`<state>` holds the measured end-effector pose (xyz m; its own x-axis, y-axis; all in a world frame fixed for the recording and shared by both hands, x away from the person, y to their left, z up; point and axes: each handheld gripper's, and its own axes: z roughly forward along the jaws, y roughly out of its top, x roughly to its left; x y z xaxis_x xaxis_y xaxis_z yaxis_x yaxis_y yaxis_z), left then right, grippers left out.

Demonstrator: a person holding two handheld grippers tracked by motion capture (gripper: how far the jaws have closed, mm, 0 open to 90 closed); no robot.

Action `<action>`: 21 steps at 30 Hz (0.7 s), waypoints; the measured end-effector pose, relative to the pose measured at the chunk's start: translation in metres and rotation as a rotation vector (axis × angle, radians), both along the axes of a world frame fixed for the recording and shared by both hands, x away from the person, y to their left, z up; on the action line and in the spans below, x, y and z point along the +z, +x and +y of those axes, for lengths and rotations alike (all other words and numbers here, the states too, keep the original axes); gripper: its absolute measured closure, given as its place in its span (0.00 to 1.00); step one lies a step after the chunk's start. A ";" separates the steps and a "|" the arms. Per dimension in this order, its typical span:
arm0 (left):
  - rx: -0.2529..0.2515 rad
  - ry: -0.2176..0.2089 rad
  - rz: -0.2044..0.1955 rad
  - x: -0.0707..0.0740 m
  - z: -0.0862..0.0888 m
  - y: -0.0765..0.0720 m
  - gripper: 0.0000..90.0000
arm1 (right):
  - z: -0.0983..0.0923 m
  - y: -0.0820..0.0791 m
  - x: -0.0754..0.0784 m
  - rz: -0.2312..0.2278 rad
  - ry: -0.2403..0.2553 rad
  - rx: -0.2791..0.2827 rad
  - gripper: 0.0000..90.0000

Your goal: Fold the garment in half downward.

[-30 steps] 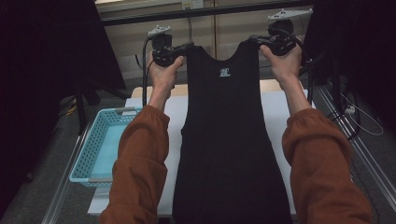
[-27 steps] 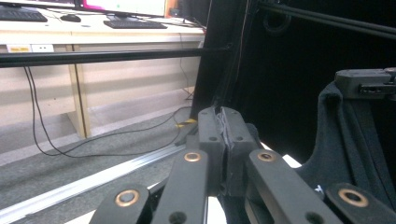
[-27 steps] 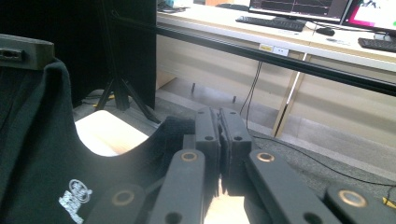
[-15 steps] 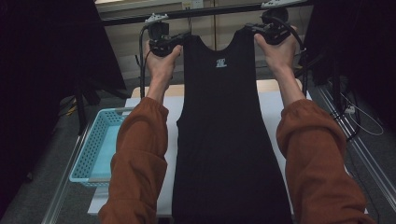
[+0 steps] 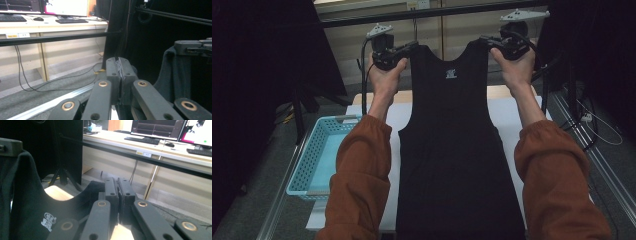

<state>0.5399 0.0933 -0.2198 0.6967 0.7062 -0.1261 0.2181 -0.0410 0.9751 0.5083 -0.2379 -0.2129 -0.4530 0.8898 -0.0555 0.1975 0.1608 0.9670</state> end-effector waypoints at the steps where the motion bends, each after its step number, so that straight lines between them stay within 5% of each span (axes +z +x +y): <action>1: 0.001 0.003 0.002 -0.004 0.001 -0.002 0.98 | -0.001 -0.002 -0.004 0.001 0.002 0.006 0.98; 10: -0.042 -0.005 0.023 -0.034 0.006 -0.023 0.98 | -0.009 -0.025 -0.036 0.016 0.026 0.049 0.98; 17: -0.068 0.006 0.012 -0.044 0.013 -0.042 0.98 | -0.016 -0.044 -0.051 0.010 0.079 0.090 0.98; 21: -0.097 -0.025 0.004 -0.046 0.016 -0.053 0.98 | -0.020 -0.056 -0.057 0.011 0.116 0.114 0.98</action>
